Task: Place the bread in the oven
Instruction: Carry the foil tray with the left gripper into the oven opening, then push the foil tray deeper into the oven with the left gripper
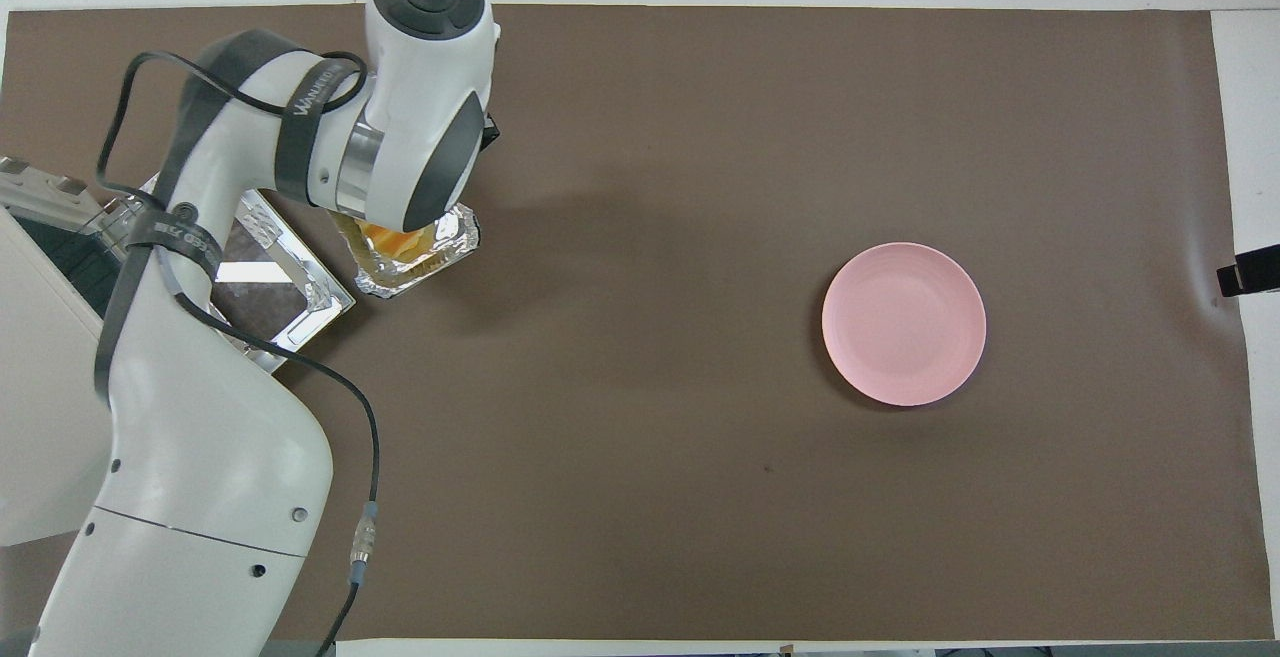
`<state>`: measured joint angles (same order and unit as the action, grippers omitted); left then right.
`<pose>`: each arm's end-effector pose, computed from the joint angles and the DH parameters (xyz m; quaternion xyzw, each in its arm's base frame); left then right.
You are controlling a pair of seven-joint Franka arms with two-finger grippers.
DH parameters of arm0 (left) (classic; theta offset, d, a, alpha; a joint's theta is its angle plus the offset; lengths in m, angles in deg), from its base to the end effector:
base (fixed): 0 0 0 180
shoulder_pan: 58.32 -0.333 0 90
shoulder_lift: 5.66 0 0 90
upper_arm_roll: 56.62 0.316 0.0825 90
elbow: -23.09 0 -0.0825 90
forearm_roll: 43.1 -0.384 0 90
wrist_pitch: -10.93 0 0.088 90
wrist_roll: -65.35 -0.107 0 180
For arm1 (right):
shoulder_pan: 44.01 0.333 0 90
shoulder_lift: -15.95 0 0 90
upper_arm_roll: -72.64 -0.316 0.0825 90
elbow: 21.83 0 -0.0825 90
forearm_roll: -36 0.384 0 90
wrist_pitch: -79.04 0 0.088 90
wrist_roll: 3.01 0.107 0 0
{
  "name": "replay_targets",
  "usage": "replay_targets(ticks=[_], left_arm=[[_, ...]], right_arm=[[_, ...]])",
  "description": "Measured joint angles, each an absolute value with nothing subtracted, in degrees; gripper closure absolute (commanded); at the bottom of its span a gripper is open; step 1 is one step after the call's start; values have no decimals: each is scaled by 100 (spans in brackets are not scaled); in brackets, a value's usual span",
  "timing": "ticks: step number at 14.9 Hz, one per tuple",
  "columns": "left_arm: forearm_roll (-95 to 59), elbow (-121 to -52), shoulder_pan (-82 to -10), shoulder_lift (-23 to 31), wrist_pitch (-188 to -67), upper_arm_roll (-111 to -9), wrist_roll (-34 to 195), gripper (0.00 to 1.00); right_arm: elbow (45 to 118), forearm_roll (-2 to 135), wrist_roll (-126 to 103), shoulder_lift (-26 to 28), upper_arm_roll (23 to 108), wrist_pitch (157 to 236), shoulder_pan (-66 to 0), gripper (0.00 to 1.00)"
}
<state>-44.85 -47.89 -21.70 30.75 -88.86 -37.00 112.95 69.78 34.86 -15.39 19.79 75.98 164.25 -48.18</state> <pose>0.6664 -0.2631 0.4041 -0.9642 -0.2333 -0.0212 0.1244 0.5199 -0.0720 0.6403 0.9988 0.0420 -0.0234 0.0040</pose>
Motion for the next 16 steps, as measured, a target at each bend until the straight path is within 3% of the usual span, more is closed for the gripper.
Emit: replay_targets(ticks=[7,16], left_arm=[[-4485,-5481,-3199,2626,-8701,-3682,10979,100],[-4517,-6820,-3519,1762,-8686,-3581,10639,100]], right_arm=[[6982,3486,-1539,1986,7594,16419,-4817,0],[6983,3486,-1539,1986,7593,16419,-4817,0]])
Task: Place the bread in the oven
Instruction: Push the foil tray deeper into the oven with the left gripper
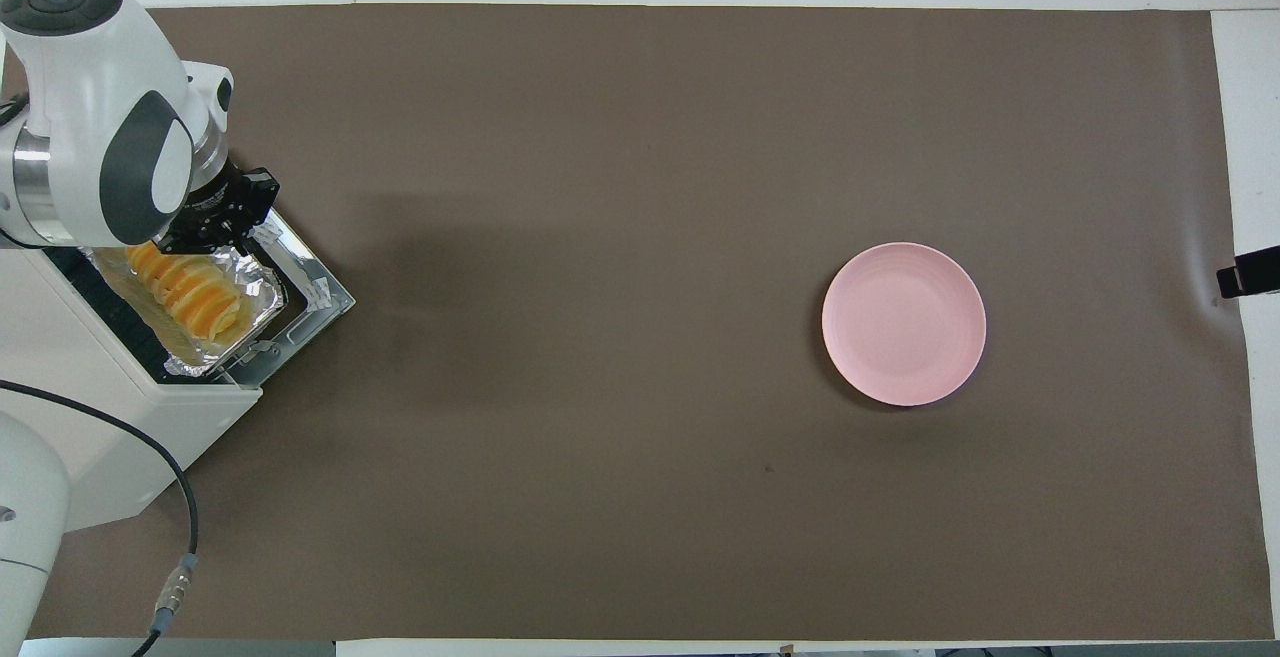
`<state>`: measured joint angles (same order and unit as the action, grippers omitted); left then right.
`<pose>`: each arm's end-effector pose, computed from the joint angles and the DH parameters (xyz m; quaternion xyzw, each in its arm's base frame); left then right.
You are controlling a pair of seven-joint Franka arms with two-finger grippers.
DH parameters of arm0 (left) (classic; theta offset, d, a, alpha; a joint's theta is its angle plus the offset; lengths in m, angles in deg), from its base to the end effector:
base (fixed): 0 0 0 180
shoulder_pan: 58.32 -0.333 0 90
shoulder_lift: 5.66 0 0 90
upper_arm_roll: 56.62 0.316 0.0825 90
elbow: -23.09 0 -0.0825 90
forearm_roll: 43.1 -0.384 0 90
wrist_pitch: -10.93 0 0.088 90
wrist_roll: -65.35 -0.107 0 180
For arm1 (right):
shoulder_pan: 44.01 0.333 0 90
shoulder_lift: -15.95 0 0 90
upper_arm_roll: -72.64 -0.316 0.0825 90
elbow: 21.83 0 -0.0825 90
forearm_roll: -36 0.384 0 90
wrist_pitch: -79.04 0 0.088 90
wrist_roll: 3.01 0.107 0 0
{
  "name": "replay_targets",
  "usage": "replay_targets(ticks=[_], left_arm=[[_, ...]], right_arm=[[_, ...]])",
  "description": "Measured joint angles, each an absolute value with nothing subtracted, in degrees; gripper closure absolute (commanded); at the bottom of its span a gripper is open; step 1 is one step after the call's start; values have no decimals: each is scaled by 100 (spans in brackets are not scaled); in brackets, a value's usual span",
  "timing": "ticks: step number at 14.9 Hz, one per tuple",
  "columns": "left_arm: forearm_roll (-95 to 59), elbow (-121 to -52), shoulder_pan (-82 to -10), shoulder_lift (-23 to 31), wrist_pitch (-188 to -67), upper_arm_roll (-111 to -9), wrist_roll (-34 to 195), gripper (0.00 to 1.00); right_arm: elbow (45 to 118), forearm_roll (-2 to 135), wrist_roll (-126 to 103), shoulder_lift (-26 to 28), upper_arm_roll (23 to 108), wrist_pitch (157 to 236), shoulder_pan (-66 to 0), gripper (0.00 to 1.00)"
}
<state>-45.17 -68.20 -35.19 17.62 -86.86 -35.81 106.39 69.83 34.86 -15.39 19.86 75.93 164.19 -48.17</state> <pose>0.6345 -0.0482 0.3934 -0.9342 -0.3189 0.0906 0.1317 0.5194 -0.0714 0.6405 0.9988 0.0425 -0.0238 0.0039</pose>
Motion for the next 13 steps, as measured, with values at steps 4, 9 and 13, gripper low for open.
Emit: replay_targets(ticks=[4,9,13], left_arm=[[-4638,-6990,-3571,1583,-8700,-3503,10599,100],[-4639,-7064,-3746,1554,-8916,-3494,10461,100],[-4639,-7162,-3766,1552,-9349,-3497,10413,100]], right_arm=[[6984,3486,-1539,1986,7593,16419,-4817,0],[6984,3486,-1539,1986,7593,16419,-4817,0],[6984,3486,-1539,1986,7593,16419,-4817,0]])
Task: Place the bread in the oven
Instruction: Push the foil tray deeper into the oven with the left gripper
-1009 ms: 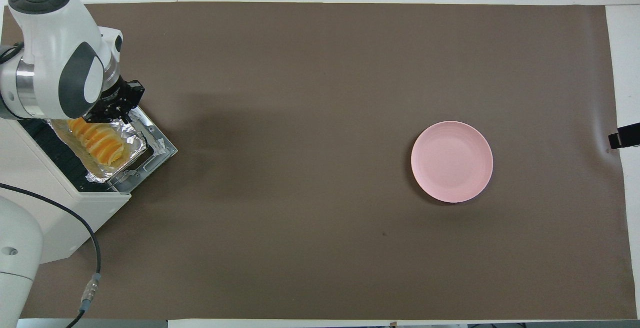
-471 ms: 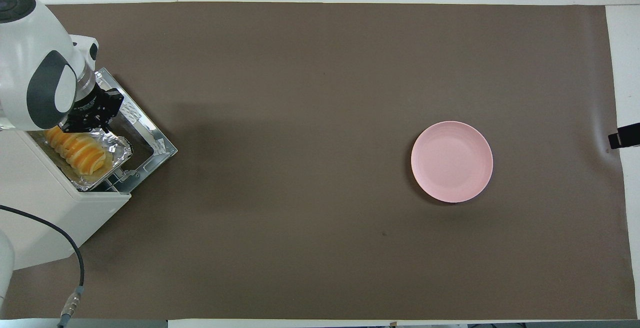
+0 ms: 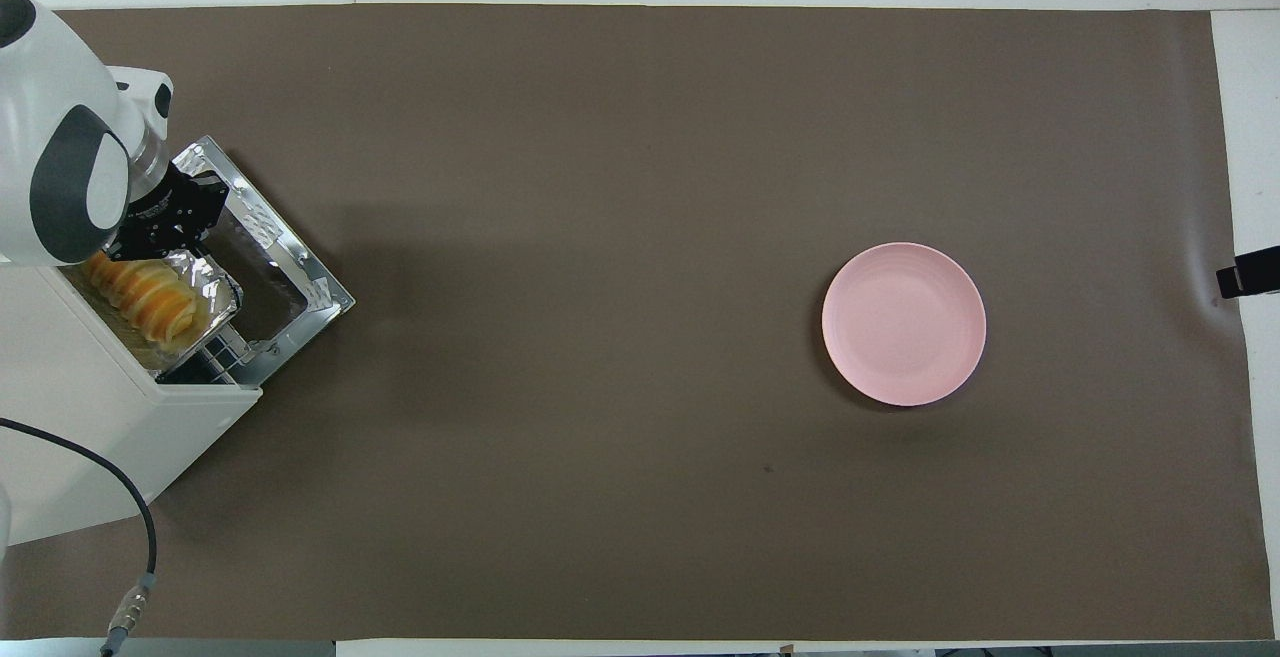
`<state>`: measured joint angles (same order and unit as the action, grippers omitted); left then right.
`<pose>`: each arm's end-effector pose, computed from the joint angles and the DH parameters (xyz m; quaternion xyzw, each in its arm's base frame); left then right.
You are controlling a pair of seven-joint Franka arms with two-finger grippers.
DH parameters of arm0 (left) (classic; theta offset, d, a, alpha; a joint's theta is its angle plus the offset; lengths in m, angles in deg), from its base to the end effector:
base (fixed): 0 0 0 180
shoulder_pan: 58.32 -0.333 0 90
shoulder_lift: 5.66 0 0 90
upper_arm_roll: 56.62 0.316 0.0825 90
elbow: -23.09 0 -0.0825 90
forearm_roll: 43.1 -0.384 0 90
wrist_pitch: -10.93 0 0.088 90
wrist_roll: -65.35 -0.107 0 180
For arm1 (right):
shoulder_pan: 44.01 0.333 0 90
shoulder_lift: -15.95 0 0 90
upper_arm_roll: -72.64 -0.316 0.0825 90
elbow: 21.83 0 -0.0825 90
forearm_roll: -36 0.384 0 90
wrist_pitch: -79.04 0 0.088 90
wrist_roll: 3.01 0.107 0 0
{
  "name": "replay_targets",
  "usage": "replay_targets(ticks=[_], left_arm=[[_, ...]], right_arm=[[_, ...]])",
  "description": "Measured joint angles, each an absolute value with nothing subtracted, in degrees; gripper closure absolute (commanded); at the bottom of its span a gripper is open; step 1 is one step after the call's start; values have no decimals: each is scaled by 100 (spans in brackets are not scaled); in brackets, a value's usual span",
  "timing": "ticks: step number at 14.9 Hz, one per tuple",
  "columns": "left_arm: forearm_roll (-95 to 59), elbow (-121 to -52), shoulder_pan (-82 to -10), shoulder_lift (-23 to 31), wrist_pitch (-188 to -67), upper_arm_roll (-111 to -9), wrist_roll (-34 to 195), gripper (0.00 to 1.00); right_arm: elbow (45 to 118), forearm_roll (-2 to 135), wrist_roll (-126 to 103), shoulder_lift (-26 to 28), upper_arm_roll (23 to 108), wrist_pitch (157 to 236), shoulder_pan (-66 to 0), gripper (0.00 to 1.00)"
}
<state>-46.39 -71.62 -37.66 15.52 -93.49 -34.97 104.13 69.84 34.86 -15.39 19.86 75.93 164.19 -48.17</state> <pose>0.6362 -0.0078 0.3975 -0.9376 -0.3229 0.0520 0.1177 0.5194 -0.0714 0.6404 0.9988 0.0425 -0.0239 0.0039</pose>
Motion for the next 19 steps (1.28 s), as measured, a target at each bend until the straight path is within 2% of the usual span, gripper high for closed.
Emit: replay_targets(ticks=[14,15,16,17,18,19], left_arm=[[-4642,-7194,-3950,1507,-8970,-3357,10229,100],[-4642,-7196,-3955,1503,-8937,-3355,10229,92],[-4642,-7201,-3966,1499,-8919,-3350,10229,64],[-4642,-7206,-3983,1492,-8909,-3348,10225,30],[-4643,-7212,-3992,1482,-8902,-3341,10203,0],[-4643,-7217,-3994,1472,-8895,-3333,10169,0]], right_arm=[[6985,3486,-1539,1986,7593,16419,-4816,0],[6985,3486,-1539,1986,7593,16419,-4816,0],[6985,3486,-1539,1986,7593,16419,-4816,0],[6985,3486,-1539,1986,7593,16419,-4816,0],[6985,3486,-1539,1986,7593,16419,-4816,0],[6985,3486,-1539,1986,7593,16419,-4816,0]])
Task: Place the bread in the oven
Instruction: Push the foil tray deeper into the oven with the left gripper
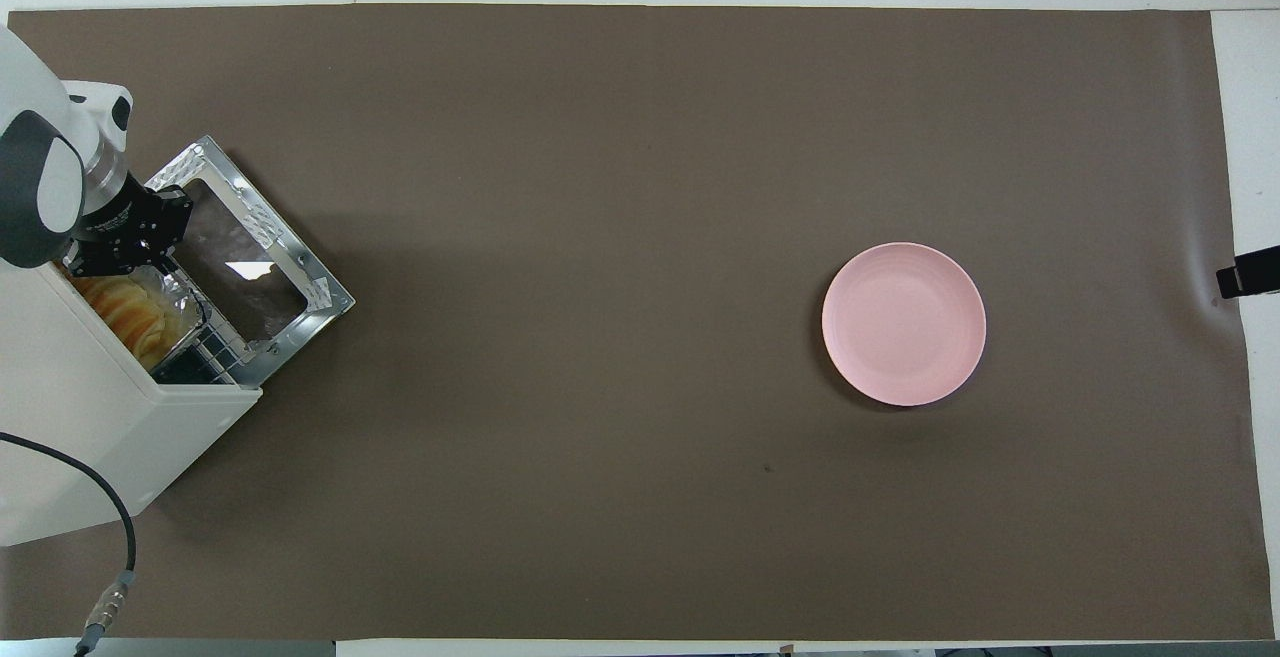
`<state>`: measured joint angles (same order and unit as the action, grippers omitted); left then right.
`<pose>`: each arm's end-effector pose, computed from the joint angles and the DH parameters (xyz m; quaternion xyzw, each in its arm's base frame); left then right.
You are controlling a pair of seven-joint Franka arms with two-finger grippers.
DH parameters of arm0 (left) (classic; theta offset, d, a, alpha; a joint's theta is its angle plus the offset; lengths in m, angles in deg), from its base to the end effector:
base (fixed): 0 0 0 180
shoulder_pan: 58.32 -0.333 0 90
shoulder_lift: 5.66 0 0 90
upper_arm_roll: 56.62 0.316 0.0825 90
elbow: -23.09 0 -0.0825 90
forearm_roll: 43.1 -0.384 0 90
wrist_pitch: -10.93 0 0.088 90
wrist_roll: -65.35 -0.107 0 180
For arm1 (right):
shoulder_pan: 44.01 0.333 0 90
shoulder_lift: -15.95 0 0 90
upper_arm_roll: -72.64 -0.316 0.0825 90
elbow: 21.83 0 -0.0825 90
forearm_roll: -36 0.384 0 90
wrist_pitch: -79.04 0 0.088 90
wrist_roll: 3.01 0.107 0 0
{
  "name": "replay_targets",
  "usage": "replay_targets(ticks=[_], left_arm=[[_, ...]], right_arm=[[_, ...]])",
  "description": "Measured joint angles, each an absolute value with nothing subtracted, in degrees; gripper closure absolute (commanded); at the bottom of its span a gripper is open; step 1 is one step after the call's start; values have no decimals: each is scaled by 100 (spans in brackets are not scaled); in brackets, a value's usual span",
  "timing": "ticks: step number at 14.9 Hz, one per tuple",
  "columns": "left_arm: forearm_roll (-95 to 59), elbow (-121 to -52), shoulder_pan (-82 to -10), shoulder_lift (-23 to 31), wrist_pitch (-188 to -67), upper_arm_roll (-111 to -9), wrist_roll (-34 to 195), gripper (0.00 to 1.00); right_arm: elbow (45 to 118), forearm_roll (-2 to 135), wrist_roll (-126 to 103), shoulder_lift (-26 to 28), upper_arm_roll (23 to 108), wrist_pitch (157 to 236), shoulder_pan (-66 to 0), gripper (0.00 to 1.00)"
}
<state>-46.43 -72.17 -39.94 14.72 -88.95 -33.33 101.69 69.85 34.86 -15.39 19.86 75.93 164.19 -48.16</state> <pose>0.6224 0.0352 0.3988 -0.9282 -0.3373 0.0919 0.1272 0.5195 -0.0713 0.6403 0.9988 0.0426 -0.0239 0.0039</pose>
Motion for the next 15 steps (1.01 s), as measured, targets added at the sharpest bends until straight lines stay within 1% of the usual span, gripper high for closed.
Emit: replay_targets(ticks=[10,15], left_arm=[[-4642,-7127,-3945,1406,-8951,-3424,9922,0],[-4524,-6650,-3930,1387,-8950,-3414,9484,0]], right_arm=[[6985,3486,-1539,1986,7593,16419,-4816,0],[6985,3486,-1539,1986,7593,16419,-4816,0]])
